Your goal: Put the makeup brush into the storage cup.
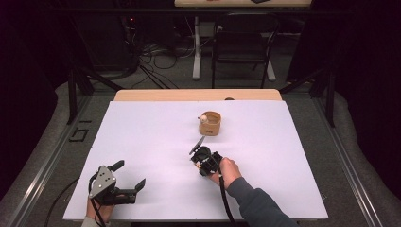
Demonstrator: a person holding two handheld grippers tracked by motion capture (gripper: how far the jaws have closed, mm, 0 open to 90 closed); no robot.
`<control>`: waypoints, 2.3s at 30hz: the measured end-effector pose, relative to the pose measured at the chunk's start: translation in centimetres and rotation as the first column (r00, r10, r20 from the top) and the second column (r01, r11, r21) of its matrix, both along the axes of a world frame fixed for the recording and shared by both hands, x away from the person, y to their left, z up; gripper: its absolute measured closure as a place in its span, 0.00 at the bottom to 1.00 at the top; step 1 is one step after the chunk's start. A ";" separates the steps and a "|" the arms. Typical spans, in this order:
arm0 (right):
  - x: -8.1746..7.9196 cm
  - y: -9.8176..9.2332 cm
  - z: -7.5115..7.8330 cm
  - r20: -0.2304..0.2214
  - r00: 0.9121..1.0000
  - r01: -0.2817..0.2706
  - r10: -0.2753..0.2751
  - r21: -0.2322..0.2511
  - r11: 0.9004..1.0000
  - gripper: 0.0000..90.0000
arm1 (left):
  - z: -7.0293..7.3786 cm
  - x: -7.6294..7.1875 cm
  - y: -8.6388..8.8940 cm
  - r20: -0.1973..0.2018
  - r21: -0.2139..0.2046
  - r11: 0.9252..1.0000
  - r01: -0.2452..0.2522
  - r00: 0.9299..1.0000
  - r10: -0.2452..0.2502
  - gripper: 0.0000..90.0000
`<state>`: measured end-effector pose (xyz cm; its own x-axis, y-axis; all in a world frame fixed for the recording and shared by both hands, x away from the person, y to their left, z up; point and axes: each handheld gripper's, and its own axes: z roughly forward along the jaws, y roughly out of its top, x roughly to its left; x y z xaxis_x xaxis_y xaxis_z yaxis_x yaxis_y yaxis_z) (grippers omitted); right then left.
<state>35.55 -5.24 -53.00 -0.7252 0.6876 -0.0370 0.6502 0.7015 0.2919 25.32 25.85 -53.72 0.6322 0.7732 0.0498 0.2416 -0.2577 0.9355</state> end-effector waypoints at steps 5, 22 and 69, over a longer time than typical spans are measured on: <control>-0.1 -0.2 -0.1 0.021 1.000 -0.005 0.005 0.016 1.000 0.93 | 0.0 0.0 0.0 0.001 0.002 1.000 -0.001 1.000 0.001 0.00; -0.4 -1.5 2.2 0.065 0.998 0.001 -0.007 0.096 0.995 0.93 | 0.0 0.1 0.0 -0.002 0.002 1.000 -0.006 1.000 0.006 0.00; -1.7 -6.0 7.0 0.288 0.953 -0.041 -0.092 0.426 0.904 0.93 | -0.1 0.3 -0.1 -0.009 0.020 1.000 -0.008 1.000 0.008 0.00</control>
<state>33.87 -11.26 -45.98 -0.7083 0.7040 0.0520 0.5035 0.4522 0.7362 25.59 25.71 -53.83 0.6262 0.7774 0.0594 0.2524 -0.2742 0.9279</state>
